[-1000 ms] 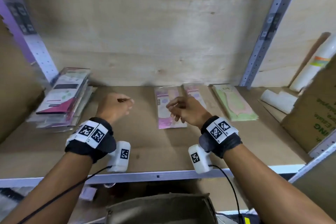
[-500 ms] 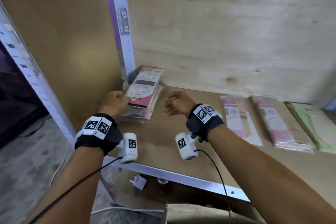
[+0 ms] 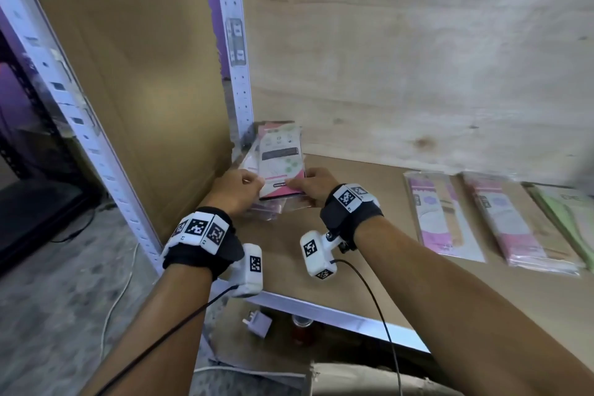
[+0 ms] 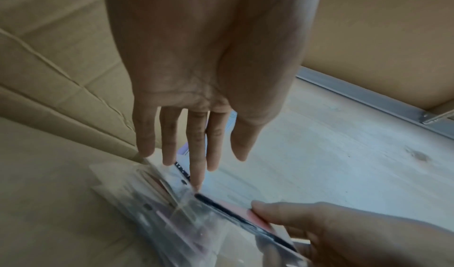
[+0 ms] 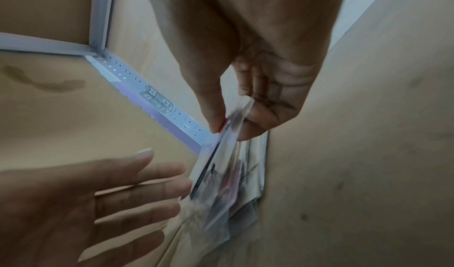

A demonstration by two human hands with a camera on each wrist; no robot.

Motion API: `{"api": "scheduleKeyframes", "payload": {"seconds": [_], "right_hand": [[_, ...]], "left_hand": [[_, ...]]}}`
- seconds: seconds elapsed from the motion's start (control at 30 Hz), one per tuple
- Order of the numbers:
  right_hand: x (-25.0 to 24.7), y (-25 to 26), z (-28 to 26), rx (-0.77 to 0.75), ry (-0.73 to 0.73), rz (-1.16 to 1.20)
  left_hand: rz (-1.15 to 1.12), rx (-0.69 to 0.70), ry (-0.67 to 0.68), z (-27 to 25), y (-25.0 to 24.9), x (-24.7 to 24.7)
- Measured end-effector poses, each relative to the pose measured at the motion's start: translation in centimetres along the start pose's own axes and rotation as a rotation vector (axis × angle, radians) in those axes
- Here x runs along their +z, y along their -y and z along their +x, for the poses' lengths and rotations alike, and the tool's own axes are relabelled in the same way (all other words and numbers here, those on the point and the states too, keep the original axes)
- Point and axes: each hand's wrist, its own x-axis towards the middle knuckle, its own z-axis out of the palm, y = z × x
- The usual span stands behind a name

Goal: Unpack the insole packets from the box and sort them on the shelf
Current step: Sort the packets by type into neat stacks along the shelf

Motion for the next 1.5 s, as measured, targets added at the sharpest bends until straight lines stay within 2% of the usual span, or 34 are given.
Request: {"api": "scheduleKeyframes", "payload": {"seconds": [0.1, 0.17, 0.3, 0.4, 0.47, 0.6, 0.67, 0.73, 0.83, 0.9, 0.97, 1.03, 1.13, 1.23, 1.3, 1.4, 1.5], "right_hand": [[-2.3, -0.7, -0.9, -0.050, 0.001, -0.006], [-4.3, -1.1, -2.1, -0.071, -0.002, -0.015], [-8.3, -1.6, -5.5, -0.191, -0.027, -0.115], [-11.2, -1.7, -8.8, -0.327, -0.056, -0.260], [-13.1, -2.0, -10.6, -0.431, -0.102, -0.406], [-16.5, -3.1, -13.7, -0.557, -0.210, -0.719], [-18.0, -3.8, -14.8, -0.522, -0.186, -0.773], [-19.7, -4.5, -15.6, -0.410, -0.105, -0.728], [-21.9, -5.7, -16.7, -0.287, -0.053, -0.355], [-23.0, -6.6, -16.7, -0.279, -0.189, -0.187], [-24.0, -7.5, -16.5, -0.177, -0.321, -0.039], [-25.0, -8.5, -16.3, -0.057, -0.277, 0.180], [-26.4, -9.2, -16.2, -0.030, -0.175, 0.432], [-27.7, -9.4, -16.2, -0.049, -0.232, 0.501], [-28.6, -9.4, -16.3, -0.068, -0.235, 0.486], [-30.0, -9.6, -16.8, -0.061, -0.190, 0.453], [-30.5, -9.6, -16.9, -0.031, -0.155, 0.446]], "left_hand": [[-0.003, 0.002, -0.031, 0.0, -0.6, 0.4], [-0.122, -0.023, -0.022, -0.2, -1.4, 0.9], [-0.579, -0.164, 0.151, -1.1, -3.8, 2.7], [-0.907, -0.151, 0.329, -2.1, -6.2, 4.0], [-1.115, -0.202, 0.397, -2.4, -7.4, 4.7], [-1.281, -0.280, 0.478, -3.2, -9.3, 6.8], [-1.274, -0.280, 0.429, -3.7, -10.0, 8.3], [-1.237, -0.279, 0.394, -4.2, -10.3, 9.8], [-1.191, -0.288, 0.440, -4.9, -10.6, 11.1], [-1.171, -0.269, 0.487, -5.5, -11.1, 11.6], [-1.156, -0.228, 0.547, -6.0, -11.7, 12.2], [-1.136, -0.188, 0.604, -6.4, -12.2, 12.9], [-1.122, -0.173, 0.643, -6.6, -12.8, 13.9], [-1.154, -0.198, 0.634, -6.2, -12.7, 14.1], [-1.100, -0.206, 0.567, -5.7, -12.5, 13.6], [-0.872, -0.175, 0.529, -5.4, -12.2, 12.9], [-0.636, -0.112, 0.610, -5.4, -11.8, 13.4]]}}
